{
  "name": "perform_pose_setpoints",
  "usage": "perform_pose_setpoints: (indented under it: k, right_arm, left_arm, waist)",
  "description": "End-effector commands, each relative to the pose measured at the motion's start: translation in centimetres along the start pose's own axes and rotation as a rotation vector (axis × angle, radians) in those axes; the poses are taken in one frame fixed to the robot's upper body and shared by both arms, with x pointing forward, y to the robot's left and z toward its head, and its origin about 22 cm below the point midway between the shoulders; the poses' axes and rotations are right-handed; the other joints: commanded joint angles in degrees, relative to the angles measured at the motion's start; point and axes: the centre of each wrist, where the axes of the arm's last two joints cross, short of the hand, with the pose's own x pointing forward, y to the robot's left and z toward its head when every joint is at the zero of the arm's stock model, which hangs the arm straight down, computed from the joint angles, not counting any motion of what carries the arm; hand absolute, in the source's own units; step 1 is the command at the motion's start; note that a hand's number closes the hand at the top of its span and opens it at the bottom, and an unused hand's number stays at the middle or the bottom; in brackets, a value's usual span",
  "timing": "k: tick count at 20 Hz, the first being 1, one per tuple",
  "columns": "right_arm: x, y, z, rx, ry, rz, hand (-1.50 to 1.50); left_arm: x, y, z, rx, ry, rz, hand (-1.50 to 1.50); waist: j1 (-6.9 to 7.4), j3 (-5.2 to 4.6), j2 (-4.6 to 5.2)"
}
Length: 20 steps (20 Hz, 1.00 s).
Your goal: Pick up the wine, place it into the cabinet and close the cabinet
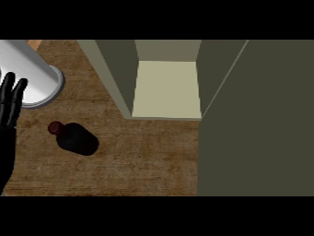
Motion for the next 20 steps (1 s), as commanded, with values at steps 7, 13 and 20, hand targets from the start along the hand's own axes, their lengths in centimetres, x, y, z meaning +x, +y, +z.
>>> perform_pose_setpoints:
  k: [7, 13, 20]
  right_arm:
    - [1.1, 1.3, 1.6, 0.161, 0.091, -0.076, -1.5]
    - [6.9, 0.4, 2.1, 0.226, 0.085, -0.08, -1.5]
    - [10.4, 1.8, 2.3, 0.22, 0.082, -0.092, -1.5]
  left_arm:
    - [-0.9, -1.9, 3.6, 0.54, 0.11, -0.103, -1.5]
    - [1.5, -7.7, 4.0, 0.609, 0.088, -0.064, -1.5]
    - [3.7, -12.3, 4.6, 0.605, 0.085, -0.054, -1.5]
  waist:
    - [-0.53, -0.3, -0.8]
    - [-1.92, -0.11, -0.74]
    - [-1.5, -0.11, -0.64]
